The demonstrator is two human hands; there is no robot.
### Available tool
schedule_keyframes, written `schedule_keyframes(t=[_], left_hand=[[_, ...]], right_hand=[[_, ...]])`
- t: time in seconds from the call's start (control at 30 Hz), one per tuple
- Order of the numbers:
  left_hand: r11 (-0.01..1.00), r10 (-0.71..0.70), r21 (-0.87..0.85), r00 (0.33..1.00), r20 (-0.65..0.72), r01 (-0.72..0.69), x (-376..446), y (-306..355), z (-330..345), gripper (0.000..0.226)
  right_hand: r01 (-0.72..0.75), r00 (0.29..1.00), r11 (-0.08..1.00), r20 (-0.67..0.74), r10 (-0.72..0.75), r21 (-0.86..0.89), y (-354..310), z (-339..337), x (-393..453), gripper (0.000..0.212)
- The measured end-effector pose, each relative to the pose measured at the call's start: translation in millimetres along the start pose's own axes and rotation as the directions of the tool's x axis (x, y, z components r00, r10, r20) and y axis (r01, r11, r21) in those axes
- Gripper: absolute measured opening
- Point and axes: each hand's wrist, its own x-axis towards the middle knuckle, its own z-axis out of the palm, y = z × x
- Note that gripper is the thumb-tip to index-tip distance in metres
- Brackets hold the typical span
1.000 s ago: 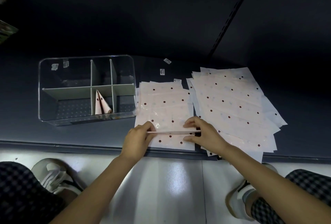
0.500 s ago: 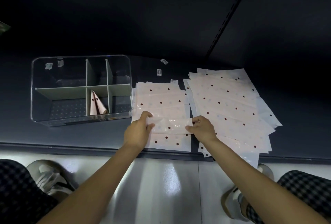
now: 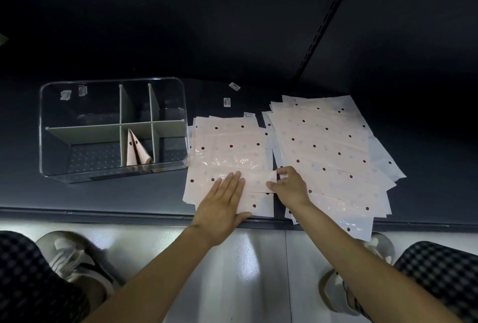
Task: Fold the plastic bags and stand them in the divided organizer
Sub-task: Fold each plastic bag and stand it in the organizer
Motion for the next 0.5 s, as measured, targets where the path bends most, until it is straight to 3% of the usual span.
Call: schedule_keyframes(t=[0.2,0.33,0.43,0.5], left_hand=[[1.000,0.011,0.002,0.999,0.043,-0.011,-2.6,-10.6,-1.5,0.073],[0.993,0.028,-0.113,0.999,0.033,-0.024,-4.1,-13.6,-7.0,0.073],[0.974,0.026,-0.224,1.000,-0.013,-0.028,-5.1,-15.5,-11.9,0.065],[0.970,0.011,-0.241,0.999,-0.039,-0.020,-5.4,-14.1,-14.3,0.061]], right_hand=[[-0.012,0.999,0.999,-0.032,0.011,-0.035,7.3,-2.3,-3.6,0.034],[-0.020,1.000,0.992,0.011,0.022,-0.123,4.6,-7.4,-5.4,0.015],[-0.067,0.993,0.987,0.092,0.081,-0.144,1.0,-12.5,-5.7,0.034],[-0.096,0.987,0.989,0.117,0.109,-0.115,-0.2,-15.2,-8.2,0.032]])
